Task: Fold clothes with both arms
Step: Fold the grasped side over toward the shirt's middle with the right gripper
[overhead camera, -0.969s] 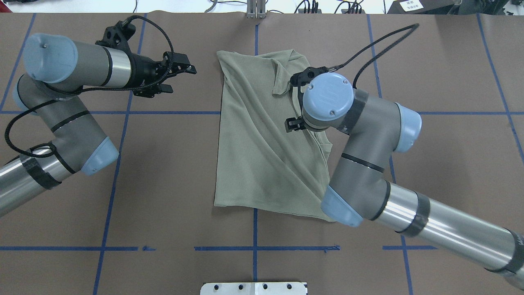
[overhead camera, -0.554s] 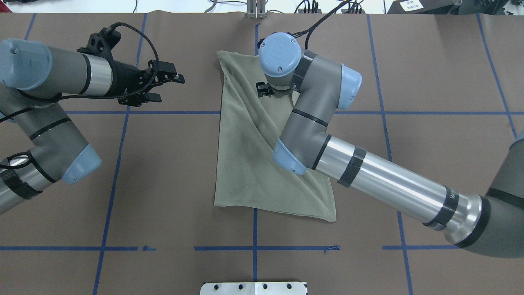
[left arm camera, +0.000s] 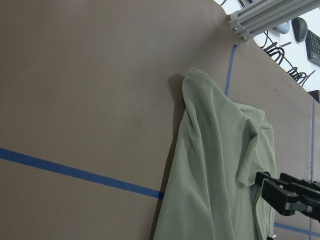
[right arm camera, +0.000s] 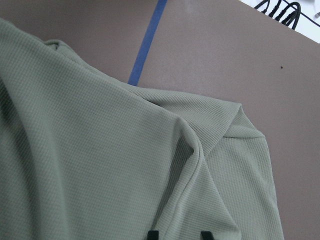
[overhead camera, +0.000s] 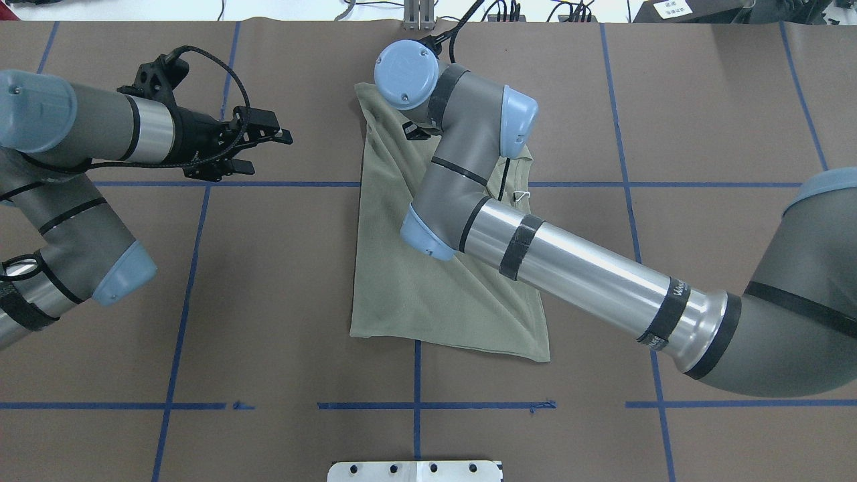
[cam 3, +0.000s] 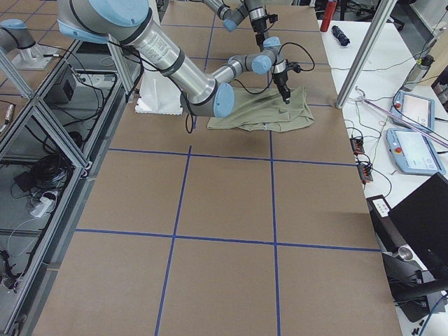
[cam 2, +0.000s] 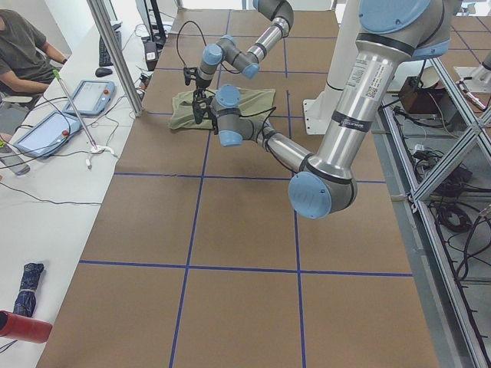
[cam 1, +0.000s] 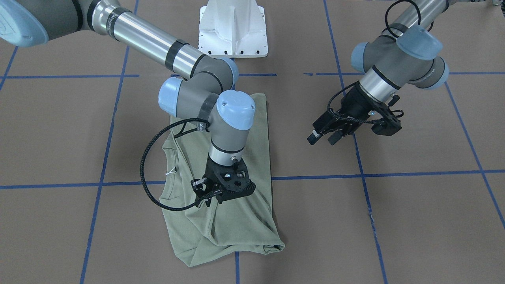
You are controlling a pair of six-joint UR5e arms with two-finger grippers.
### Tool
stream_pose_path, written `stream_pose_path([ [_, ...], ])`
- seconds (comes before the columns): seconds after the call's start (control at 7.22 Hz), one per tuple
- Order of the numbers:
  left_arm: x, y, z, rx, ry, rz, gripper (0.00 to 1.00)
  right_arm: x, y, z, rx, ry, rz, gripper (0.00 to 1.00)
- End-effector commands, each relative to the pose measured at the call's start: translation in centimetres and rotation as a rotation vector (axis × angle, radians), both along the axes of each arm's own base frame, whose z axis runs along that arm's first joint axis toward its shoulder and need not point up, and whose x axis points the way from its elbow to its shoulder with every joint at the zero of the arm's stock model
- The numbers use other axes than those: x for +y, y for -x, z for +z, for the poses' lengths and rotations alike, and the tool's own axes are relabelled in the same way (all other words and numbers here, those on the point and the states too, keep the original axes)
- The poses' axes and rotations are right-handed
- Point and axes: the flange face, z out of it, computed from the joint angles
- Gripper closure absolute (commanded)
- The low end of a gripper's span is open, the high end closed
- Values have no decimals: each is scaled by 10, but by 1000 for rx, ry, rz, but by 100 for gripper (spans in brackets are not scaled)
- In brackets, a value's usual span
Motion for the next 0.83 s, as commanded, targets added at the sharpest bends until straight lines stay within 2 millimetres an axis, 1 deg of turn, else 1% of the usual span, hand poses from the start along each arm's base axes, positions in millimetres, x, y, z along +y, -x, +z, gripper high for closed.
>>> stream_pose_path([
  [0.0,0,-1,4,-5,8,-1,0,5,20,6,29,-30,-25,61],
  [0.14,-1,-2,6,-7,10,-2,0,10,32,16,22,-45,-27,57],
  [0.28,-1,-2,6,-7,9,-4,0,9,34,20,20,-54,-23,53],
  [0.42,-1,-2,6,-7,9,-4,0,8,35,28,33,-52,-19,53],
  [0.55,-1,-2,6,-8,10,-4,0,6,35,31,41,-53,-16,53],
  [0.69,-1,-2,6,-8,10,-4,0,6,35,31,41,-53,-16,58],
])
